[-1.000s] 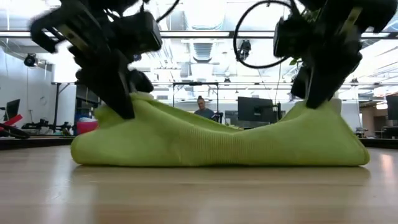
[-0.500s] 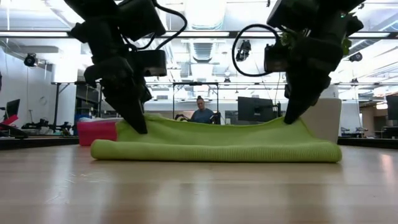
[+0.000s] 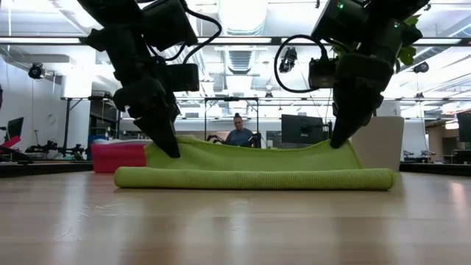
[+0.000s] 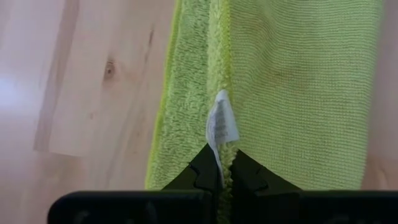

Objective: Fold microfiber towels
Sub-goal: Fold the light green microfiber cloth

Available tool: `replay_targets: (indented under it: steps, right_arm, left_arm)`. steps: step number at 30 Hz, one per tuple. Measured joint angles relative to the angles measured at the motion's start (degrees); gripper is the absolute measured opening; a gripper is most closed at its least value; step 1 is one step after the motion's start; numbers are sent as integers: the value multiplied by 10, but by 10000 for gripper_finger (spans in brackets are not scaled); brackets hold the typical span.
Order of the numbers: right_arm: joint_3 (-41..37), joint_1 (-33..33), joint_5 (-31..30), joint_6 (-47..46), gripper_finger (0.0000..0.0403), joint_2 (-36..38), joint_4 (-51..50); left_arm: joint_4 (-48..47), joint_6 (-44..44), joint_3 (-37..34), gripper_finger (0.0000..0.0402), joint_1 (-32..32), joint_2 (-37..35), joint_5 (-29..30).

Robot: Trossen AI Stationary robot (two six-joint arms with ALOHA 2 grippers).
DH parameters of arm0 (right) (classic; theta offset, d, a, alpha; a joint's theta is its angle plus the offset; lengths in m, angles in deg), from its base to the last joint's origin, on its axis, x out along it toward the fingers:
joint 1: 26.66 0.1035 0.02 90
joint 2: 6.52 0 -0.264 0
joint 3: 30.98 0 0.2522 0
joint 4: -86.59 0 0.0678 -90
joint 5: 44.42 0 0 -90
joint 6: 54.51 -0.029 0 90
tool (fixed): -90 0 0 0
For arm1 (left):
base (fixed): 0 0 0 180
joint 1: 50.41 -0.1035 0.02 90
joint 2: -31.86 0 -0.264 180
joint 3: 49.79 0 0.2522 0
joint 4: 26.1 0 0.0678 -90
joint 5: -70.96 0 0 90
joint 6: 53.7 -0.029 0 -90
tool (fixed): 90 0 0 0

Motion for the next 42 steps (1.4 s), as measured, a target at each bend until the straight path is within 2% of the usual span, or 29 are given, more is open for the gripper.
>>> replay_targets:
  steps: [7,18,24,32,35,42]
  right_arm:
    - [0,0,0,0,8,0,-3]
    - [0,0,-13,1,8,0,-4]
    - [0,0,-19,0,8,0,-6]
    - [0,0,-32,0,8,0,-6]
    - [0,0,-35,0,8,0,-6]
    - [0,0,-50,-6,15,0,-5]
  left_arm:
    - [8,-1,-5,0,-3,0,26]
    - [35,-2,-22,2,-4,0,29]
    - [80,-2,-43,40,-9,0,29]
    - [80,3,-49,97,-14,0,57]
    - [80,1,-49,108,-14,0,76]
    - [73,-12,-49,112,-14,0,78]
